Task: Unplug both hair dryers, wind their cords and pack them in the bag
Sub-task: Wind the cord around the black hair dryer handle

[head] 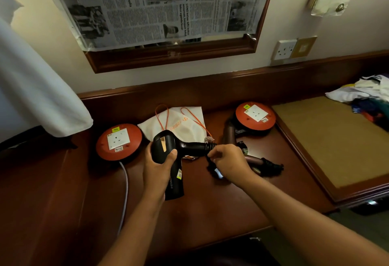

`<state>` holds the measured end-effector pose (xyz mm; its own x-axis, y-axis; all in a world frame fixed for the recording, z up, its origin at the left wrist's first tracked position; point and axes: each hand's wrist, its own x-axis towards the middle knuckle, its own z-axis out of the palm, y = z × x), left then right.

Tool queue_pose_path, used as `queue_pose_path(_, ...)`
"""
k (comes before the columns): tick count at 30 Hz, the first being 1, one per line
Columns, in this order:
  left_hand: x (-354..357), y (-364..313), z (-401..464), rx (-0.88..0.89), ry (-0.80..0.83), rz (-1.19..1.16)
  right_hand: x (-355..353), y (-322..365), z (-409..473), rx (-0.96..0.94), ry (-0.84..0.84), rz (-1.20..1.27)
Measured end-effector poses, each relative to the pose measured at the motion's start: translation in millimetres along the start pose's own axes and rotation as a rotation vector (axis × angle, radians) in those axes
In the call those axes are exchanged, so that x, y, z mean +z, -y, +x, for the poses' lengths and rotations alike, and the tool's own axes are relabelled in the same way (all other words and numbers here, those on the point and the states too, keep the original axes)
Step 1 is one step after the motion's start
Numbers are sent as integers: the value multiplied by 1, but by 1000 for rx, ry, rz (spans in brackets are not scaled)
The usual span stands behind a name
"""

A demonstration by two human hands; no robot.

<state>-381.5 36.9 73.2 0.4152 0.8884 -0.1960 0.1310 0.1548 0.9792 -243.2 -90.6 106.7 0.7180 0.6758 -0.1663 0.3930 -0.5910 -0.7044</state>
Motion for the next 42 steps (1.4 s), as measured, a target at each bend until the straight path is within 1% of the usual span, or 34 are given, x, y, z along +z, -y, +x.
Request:
queue_pose_path(2, 3, 2, -2, -17, -1, -25, 5, -3, -6, -5, 56, 98)
queue_pose_path(4, 5, 4, -2, -31, -6, -43, 9, -4, -8, -61, 64, 142)
queue_pose_path(5, 5, 7, -1, -43, -11, -48, 10, -4, -7, -95, 56, 106)
queue_pose_path(7, 5, 12, -2, -77, -25, -51, 9, -8, -4, -169, 11, -57)
queue_pose_path(10, 7, 20, -4, -111, -32, -76, 13, -19, 1, -336, -137, -334)
queue_pose_path(11, 9, 23, -5, -112, -32, -76, 15, -23, 2, -363, -180, -393)
queue_pose_path(13, 10, 28, -6, -110, -28, -71, 18, -31, 4, -329, -204, -431)
queue_pose_path(15, 10, 32, -7, -112, -25, -53, 19, -38, 9, -272, -157, -420)
queue_pose_path(18, 13, 41, -8, -147, -10, -48, 17, -51, 19, -236, 17, -404)
queue_pose_path(21, 20, 52, -7, -173, 2, 29, 20, -67, 27, -193, 191, -437)
queue_pose_path(25, 29, 71, -1, -245, 49, 117, 35, -91, 32, -113, 304, -487)
queue_pose_path(28, 33, 87, 1, -285, 81, 157, 45, -107, 34, -72, 347, -488)
queue_pose_path(32, 34, 105, 7, -307, 125, 229, 56, -122, 34, -54, 365, -428)
queue_pose_path(38, 34, 125, 17, -335, 135, 309, 74, -136, 34, 22, 381, -354)
queue_pose_path(42, 35, 124, 19, -342, 129, 347, 83, -141, 38, 64, 404, -304)
